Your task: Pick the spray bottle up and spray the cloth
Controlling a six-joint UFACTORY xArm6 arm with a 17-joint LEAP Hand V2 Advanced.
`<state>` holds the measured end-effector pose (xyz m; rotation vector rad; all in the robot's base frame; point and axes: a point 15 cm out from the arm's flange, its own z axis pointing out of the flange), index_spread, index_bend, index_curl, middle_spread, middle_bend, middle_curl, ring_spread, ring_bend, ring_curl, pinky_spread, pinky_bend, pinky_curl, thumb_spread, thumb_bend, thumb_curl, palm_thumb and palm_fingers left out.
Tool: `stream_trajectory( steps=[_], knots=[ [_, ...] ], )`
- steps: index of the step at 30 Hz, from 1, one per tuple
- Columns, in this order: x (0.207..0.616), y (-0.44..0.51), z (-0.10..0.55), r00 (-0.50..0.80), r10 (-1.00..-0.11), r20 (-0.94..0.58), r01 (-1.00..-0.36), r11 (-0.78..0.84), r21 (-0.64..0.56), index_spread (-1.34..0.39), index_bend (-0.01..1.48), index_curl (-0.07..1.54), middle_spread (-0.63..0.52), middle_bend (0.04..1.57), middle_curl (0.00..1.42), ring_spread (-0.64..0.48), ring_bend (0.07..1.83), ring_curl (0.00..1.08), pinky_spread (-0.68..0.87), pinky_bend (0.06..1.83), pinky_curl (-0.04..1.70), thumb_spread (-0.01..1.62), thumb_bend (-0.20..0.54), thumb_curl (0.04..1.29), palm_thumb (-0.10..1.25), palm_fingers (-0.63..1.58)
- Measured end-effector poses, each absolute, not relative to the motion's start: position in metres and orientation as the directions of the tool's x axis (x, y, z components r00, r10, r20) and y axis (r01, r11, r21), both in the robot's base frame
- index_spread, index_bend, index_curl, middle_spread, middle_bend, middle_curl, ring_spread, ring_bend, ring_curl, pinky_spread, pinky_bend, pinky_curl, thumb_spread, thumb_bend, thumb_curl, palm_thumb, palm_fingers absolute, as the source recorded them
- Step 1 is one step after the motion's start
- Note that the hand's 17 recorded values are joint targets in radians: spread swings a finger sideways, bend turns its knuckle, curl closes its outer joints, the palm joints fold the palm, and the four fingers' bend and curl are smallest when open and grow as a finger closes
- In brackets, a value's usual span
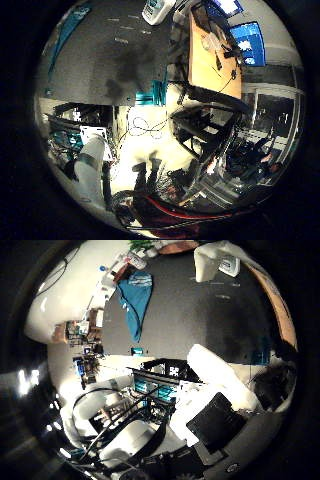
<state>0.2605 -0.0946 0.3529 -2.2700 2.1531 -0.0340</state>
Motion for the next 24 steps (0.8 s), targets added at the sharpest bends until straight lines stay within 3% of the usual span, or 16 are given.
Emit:
stream_trajectory(
  steps=[11,19,24],
  knots=[
    [0.264,-0.1,0.352,0.029,-1.0,0.002,-0.998,-0.029,-0.049,-0.46,0.48,0.41,-0.08,0.21,0.36,0.1,0.19,0.15,0.36,0.18,0.23,1.2,-0.015,0.29,0.8,0.33],
    [0.277,-0.11,0.356,-0.046,-0.996,-0.075,-0.988,0.057,-0.143,-0.42,0.24,0.36,-0.08,0.21,0.36,0.07,0.2,0.18,0.35,0.2,0.25,1.2,-0.015,0.3,0.8,0.33],
    [0.278,-0.125,0.356,-0.099,-0.988,-0.12,-0.974,0.121,-0.191,-0.41,0.18,0.35,-0.06,0.2,0.35,0.08,0.2,0.2,0.35,0.2,0.26,1.21,-0.016,0.3,0.78,0.33]
  ],
)
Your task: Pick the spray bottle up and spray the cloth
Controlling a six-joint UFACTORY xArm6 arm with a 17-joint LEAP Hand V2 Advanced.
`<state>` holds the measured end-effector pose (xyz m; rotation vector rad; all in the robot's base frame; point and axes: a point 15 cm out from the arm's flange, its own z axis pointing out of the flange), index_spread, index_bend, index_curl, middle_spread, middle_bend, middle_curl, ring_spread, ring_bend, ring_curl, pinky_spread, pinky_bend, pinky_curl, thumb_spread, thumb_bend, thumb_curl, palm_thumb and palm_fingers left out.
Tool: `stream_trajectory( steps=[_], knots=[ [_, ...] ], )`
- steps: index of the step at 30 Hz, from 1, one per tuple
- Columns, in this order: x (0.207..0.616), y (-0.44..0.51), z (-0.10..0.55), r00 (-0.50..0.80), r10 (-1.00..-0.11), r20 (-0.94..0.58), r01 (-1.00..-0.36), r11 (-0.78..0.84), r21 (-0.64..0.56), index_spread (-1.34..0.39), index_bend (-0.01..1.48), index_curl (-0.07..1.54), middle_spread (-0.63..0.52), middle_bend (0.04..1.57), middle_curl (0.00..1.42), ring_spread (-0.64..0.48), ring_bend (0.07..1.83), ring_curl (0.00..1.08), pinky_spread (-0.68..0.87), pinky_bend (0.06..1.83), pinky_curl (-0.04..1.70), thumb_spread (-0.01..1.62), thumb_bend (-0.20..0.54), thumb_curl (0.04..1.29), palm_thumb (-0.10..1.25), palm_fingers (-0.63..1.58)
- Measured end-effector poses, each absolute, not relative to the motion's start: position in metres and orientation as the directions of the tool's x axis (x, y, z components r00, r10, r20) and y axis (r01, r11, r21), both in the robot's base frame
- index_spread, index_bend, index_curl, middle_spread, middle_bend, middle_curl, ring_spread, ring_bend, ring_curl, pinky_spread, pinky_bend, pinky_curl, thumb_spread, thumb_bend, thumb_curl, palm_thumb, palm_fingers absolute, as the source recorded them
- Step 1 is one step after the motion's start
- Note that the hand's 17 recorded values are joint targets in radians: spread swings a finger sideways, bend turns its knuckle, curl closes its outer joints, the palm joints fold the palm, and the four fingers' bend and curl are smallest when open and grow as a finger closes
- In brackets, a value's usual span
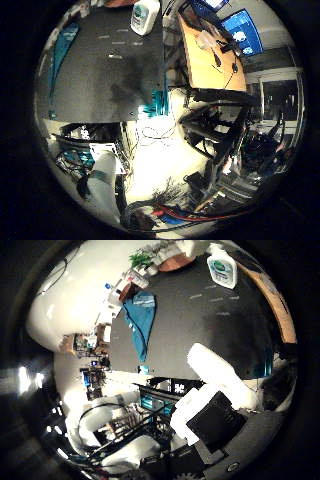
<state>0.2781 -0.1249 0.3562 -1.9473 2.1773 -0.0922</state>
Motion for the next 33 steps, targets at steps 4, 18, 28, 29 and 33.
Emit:
stream_trajectory(
  steps=[4,18,28,29,33],
  knots=[
    [0.276,-0.135,0.35,-0.146,-0.968,-0.203,-0.954,0.192,-0.229,-0.4,0.17,0.34,-0.06,0.2,0.35,0.07,0.22,0.21,0.35,0.2,0.27,1.21,-0.016,0.3,0.76,0.35],
    [0.27,-0.182,0.354,-0.215,-0.934,-0.286,-0.886,0.31,-0.346,-0.41,0.18,0.33,-0.06,0.21,0.36,0.07,0.23,0.22,0.36,0.19,0.26,1.19,-0.017,0.31,0.73,0.38],
    [0.263,-0.216,0.344,-0.251,-0.906,-0.34,-0.856,0.371,-0.359,-0.4,0.17,0.32,-0.06,0.21,0.37,0.07,0.24,0.23,0.37,0.2,0.27,1.18,-0.022,0.3,0.67,0.38],
    [0.262,-0.22,0.343,-0.255,-0.904,-0.344,-0.856,0.376,-0.355,-0.4,0.16,0.31,-0.06,0.22,0.37,0.07,0.24,0.23,0.37,0.2,0.27,1.18,-0.024,0.29,0.66,0.38],
    [0.261,-0.237,0.34,-0.259,-0.893,-0.369,-0.859,0.388,-0.335,-0.38,0.16,0.3,-0.05,0.23,0.37,0.07,0.25,0.23,0.37,0.22,0.28,1.17,-0.023,0.28,0.62,0.36]
  ],
)
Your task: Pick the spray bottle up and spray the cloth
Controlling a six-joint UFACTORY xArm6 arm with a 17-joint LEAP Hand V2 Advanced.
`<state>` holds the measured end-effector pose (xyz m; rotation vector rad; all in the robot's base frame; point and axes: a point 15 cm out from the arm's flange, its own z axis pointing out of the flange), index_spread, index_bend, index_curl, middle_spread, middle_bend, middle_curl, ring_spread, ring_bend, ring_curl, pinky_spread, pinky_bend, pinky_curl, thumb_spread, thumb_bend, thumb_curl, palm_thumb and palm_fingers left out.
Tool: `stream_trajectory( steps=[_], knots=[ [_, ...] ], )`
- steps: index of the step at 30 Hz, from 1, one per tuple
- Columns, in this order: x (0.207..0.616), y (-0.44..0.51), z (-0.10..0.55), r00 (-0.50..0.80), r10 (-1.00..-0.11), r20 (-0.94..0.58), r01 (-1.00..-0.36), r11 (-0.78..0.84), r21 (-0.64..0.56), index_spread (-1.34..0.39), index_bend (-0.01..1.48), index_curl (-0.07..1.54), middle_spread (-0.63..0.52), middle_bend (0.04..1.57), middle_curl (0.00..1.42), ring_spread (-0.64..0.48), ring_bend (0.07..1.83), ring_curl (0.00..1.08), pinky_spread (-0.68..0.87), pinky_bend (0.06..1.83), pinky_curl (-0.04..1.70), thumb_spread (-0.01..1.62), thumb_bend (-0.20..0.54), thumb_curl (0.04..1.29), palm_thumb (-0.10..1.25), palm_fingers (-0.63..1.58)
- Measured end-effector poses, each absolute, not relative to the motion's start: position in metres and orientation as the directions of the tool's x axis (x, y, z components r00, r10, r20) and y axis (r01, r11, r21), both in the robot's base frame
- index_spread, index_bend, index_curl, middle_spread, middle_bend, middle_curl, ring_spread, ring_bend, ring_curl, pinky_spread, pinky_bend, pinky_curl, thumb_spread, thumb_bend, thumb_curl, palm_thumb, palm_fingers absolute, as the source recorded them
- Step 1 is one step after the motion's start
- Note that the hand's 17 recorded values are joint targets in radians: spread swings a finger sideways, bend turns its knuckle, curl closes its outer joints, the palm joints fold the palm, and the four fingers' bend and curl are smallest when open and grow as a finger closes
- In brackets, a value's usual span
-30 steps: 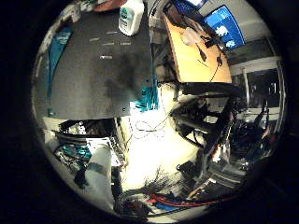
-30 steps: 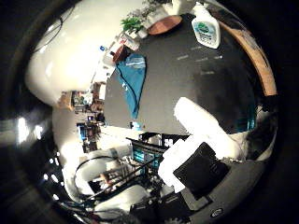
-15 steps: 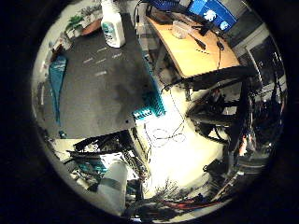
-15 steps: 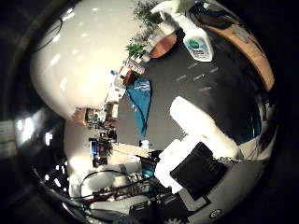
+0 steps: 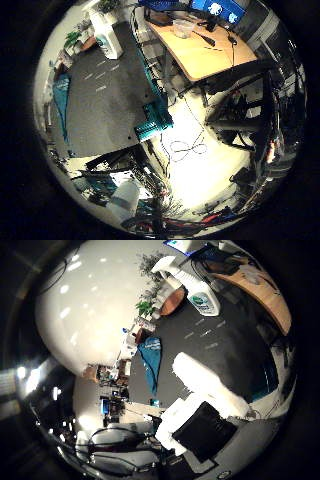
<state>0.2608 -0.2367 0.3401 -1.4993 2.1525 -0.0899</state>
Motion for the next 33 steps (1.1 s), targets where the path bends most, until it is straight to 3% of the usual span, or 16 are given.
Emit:
stream_trajectory(
  steps=[15,25,33],
  knots=[
    [0.278,-0.34,0.351,-0.228,-0.883,-0.411,-0.866,0.377,-0.328,-0.35,0.16,0.28,0.0,0.23,0.37,0.1,0.25,0.24,0.35,0.25,0.3,1.14,-0.027,0.27,0.5,0.26],
    [0.332,-0.377,0.37,-0.14,-0.862,-0.488,-0.817,0.379,-0.434,-0.34,0.16,0.27,0.01,0.24,0.37,0.1,0.26,0.24,0.34,0.27,0.31,1.12,-0.021,0.27,0.48,0.25],
    [0.37,-0.376,0.367,-0.063,-0.82,-0.569,-0.809,0.376,-0.452,-0.32,0.16,0.28,0.02,0.25,0.37,0.1,0.27,0.25,0.33,0.26,0.3,1.12,-0.019,0.27,0.48,0.25]
  ],
)
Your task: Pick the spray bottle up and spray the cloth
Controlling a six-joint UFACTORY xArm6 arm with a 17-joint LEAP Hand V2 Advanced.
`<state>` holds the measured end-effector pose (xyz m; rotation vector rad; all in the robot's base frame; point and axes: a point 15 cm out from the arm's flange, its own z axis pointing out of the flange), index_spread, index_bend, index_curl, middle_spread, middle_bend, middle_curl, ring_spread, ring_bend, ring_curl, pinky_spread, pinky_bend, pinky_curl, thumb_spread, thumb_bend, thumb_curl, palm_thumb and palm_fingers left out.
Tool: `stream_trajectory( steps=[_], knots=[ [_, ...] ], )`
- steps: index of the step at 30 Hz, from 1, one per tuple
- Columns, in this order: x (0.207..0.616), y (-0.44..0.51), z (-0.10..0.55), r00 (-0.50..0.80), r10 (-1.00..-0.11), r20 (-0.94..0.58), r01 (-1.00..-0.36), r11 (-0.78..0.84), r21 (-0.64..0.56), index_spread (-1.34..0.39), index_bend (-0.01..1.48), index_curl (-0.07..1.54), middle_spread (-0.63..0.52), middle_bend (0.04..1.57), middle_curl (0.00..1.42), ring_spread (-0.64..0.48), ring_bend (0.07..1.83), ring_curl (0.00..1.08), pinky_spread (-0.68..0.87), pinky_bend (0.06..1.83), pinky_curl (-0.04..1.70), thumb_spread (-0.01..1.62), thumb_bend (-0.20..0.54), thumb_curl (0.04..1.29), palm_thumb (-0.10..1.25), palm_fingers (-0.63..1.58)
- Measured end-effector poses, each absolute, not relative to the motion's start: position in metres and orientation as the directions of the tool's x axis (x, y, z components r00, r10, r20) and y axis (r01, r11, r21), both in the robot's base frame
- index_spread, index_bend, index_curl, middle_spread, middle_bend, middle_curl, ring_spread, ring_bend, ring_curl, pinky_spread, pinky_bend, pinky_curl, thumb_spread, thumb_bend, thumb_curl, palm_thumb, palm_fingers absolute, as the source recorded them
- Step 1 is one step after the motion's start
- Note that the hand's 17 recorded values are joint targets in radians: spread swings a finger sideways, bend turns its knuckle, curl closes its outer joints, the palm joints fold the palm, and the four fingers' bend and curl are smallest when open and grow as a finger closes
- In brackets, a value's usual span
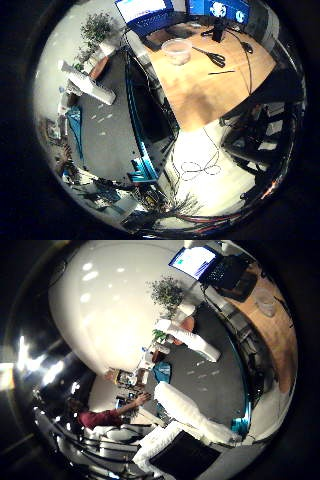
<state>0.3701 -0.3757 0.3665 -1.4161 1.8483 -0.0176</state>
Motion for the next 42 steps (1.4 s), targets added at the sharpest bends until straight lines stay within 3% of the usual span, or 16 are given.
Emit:
stream_trajectory(
  steps=[12,42],
  knots=[
    [0.412,-0.376,0.348,-0.007,-0.791,-0.612,-0.813,0.361,-0.458,-0.31,0.16,0.28,0.03,0.25,0.36,0.1,0.27,0.25,0.33,0.26,0.3,1.13,-0.02,0.27,0.5,0.25],
    [0.457,-0.357,0.351,0.086,-0.761,-0.643,-0.792,0.339,-0.507,-0.3,0.16,0.28,0.04,0.25,0.36,0.1,0.27,0.25,0.32,0.26,0.3,1.14,-0.019,0.28,0.53,0.24]
  ],
)
